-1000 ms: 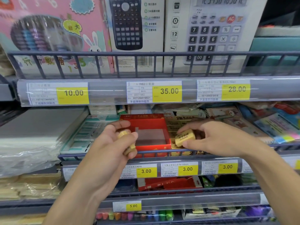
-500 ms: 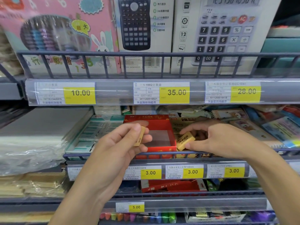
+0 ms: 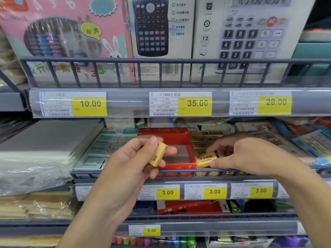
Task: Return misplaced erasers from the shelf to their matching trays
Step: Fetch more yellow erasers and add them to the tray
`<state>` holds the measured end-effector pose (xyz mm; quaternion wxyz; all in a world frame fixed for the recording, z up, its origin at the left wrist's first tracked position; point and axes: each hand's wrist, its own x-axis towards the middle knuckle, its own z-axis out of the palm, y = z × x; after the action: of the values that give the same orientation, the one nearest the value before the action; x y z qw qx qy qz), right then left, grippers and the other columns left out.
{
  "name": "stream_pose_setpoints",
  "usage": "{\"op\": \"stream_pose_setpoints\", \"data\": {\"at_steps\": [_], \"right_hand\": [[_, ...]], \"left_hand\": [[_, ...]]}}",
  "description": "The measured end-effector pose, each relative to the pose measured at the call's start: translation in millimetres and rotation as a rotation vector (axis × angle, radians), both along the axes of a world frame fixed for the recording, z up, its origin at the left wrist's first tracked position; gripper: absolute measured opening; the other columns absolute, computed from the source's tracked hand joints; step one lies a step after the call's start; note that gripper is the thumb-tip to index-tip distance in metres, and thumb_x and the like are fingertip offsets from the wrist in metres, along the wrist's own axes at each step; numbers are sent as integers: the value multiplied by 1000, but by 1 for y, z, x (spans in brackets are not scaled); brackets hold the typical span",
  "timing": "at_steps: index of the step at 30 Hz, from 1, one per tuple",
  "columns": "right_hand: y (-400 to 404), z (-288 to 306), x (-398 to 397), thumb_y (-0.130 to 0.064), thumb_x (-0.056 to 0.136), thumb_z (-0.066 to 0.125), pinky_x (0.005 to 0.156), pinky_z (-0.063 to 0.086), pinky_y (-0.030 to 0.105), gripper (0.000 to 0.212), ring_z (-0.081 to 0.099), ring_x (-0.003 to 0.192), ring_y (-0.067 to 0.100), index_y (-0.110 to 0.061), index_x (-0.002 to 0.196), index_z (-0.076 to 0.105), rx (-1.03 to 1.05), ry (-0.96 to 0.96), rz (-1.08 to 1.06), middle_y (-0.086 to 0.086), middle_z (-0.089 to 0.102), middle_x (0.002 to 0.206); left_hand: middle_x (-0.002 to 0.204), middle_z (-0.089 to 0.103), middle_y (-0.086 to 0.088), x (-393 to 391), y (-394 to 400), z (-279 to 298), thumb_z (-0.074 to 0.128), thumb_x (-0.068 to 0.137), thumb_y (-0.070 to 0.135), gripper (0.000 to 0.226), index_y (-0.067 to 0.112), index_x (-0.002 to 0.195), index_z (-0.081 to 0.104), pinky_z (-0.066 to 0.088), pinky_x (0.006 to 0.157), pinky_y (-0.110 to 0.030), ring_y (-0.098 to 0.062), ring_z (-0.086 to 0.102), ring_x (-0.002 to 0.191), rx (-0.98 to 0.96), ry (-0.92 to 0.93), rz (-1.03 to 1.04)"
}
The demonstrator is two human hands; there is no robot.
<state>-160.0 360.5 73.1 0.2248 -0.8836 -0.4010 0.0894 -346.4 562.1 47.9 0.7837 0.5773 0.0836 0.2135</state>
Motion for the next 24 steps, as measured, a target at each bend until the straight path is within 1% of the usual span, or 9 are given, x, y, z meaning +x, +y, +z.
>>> {"op": "stream_pose_setpoints", "data": {"at_steps": [3,5,9,12,14,16,19,21,24], "right_hand": [[2,-3,4,-51,76,80,57,42,10,23,57,64,-7,-46,95,67,17,41,-29,-23,66,78],[1,-5,4,-53,77,78,55,42,11,24,58,61,-6,-45,95,65,17,69,-37,-19,68,78],[1,-4,0,-54,79,76,54,41,12,16,58,60,-4,-45,88,67,-8,55,-30,-22,68,75],[1,0,-4,-54,81,74,54,41,9,12,59,62,-6,-45,88,68,-21,35,-45,-26,66,74],[1,2,-11,-54,84,69,55,41,8,11,59,68,-10,-47,92,67,-20,-48,-67,-29,64,76],[1,5,-20,-51,88,67,57,43,11,11,60,72,-7,-48,99,66,110,-111,-52,-28,64,82],[2,8,-40,-32,90,72,68,54,22,21,65,77,9,-41,109,71,483,122,187,-13,70,93],[4,8,-52,-21,90,74,72,56,25,30,66,83,19,-35,116,70,592,237,342,-4,70,101],[10,3,-58,-13,89,75,73,55,27,34,64,83,25,-28,119,69,674,283,369,0,68,103]], "left_hand": [[110,78,-14,0,2,-1,74,79,41,48,9,114,68,55,61,-20,-9,67,76,20,13,9],[112,78,-11,0,2,-2,77,76,37,46,10,113,71,56,65,-20,-11,70,82,39,10,4],[104,79,-5,-2,1,-2,81,69,30,34,29,102,81,57,76,-19,-15,75,93,117,29,16],[106,79,-4,-3,-2,-1,78,74,23,31,29,104,81,58,81,-21,-19,76,98,151,21,-4],[107,79,-5,-2,-5,1,80,74,24,31,28,104,80,58,79,-20,-19,76,98,177,17,-11],[106,80,-4,-2,-6,2,83,70,30,32,28,102,80,56,75,-18,-15,75,91,212,25,1],[101,80,-2,0,-8,2,86,65,35,34,27,97,81,53,70,-14,-7,73,85,250,20,36],[100,80,-2,0,-9,1,91,65,35,36,27,98,81,54,71,-14,-9,73,87,270,10,39],[98,78,-2,1,-10,0,94,68,29,31,28,96,79,56,74,-18,-13,74,87,255,-5,48]]}}
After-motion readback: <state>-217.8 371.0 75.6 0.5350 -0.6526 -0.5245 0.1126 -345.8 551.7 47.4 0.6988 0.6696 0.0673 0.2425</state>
